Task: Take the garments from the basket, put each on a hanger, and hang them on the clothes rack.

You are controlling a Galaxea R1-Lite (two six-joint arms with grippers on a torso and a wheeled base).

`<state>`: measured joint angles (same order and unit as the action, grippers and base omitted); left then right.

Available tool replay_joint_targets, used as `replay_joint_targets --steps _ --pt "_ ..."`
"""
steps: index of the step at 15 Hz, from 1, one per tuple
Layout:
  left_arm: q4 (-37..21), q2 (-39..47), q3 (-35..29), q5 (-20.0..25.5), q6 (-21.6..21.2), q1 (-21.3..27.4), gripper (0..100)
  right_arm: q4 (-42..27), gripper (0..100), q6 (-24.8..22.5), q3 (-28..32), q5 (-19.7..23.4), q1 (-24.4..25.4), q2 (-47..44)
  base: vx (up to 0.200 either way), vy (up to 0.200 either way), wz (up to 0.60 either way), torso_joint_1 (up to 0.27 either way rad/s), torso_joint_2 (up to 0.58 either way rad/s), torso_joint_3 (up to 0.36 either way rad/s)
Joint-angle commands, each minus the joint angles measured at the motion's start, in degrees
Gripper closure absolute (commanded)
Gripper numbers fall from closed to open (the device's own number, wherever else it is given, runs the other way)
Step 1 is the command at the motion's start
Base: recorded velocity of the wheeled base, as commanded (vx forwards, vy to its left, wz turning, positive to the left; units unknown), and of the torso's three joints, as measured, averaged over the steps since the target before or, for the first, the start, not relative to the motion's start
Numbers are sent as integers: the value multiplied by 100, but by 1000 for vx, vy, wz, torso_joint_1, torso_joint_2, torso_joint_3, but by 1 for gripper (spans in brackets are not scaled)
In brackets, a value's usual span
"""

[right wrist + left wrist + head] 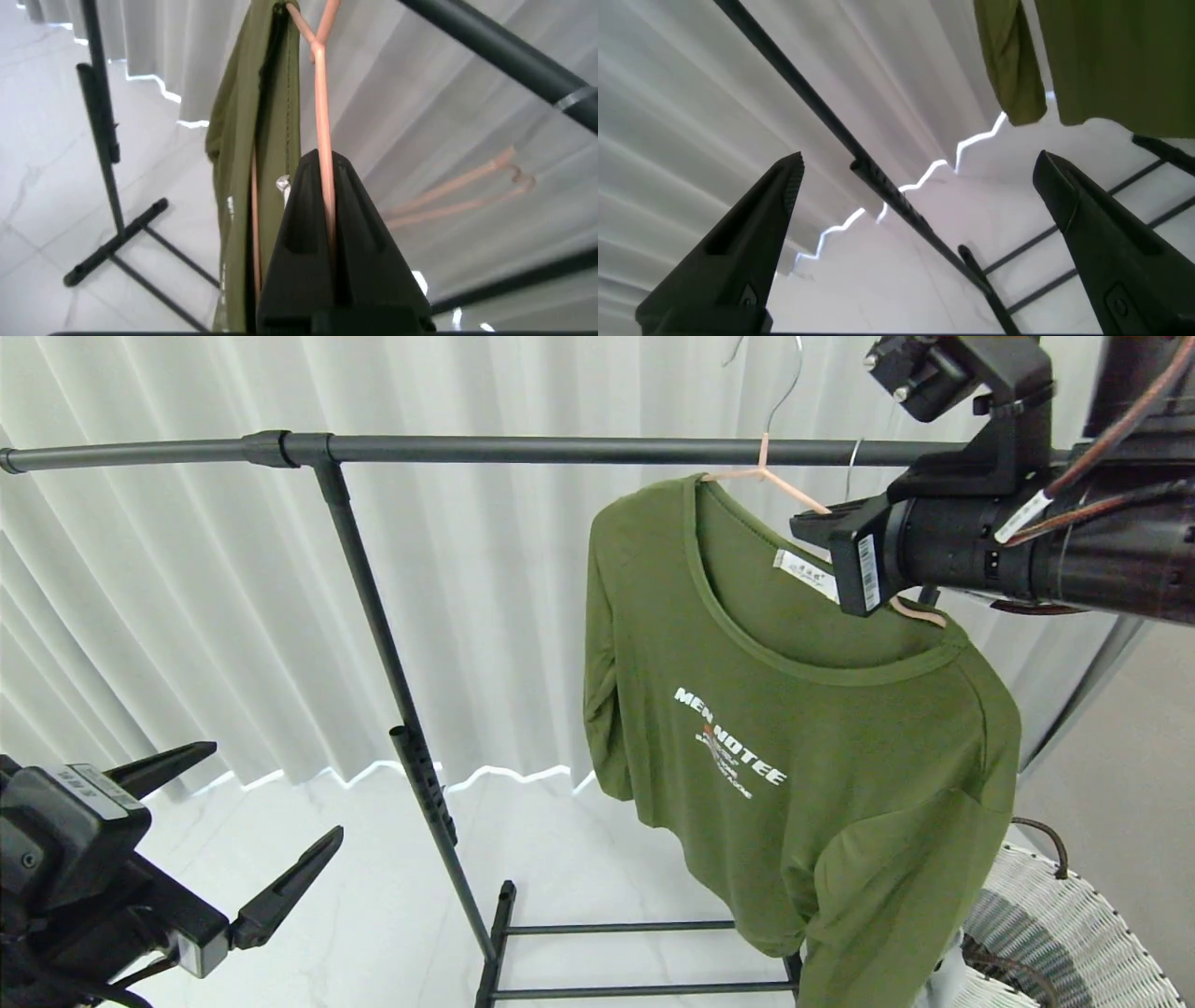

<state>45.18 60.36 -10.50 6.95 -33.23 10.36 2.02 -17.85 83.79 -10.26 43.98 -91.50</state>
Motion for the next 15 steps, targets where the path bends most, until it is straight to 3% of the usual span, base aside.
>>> replay_joint_targets --steps 1,7,15 --pt "0 3 4 -1 -8 1 0 0 100 44 59 -2 -4 -228 200 0 0 -7 7 12" --pt "0 73 30 35 -140 18 0 9 100 414 50 -19 -13 -368 200 0 0 6 0 -2" --pt "0 108 39 26 -192 300 0 70 100 440 200 -239 -197 -913 0 0 0 0 0 0"
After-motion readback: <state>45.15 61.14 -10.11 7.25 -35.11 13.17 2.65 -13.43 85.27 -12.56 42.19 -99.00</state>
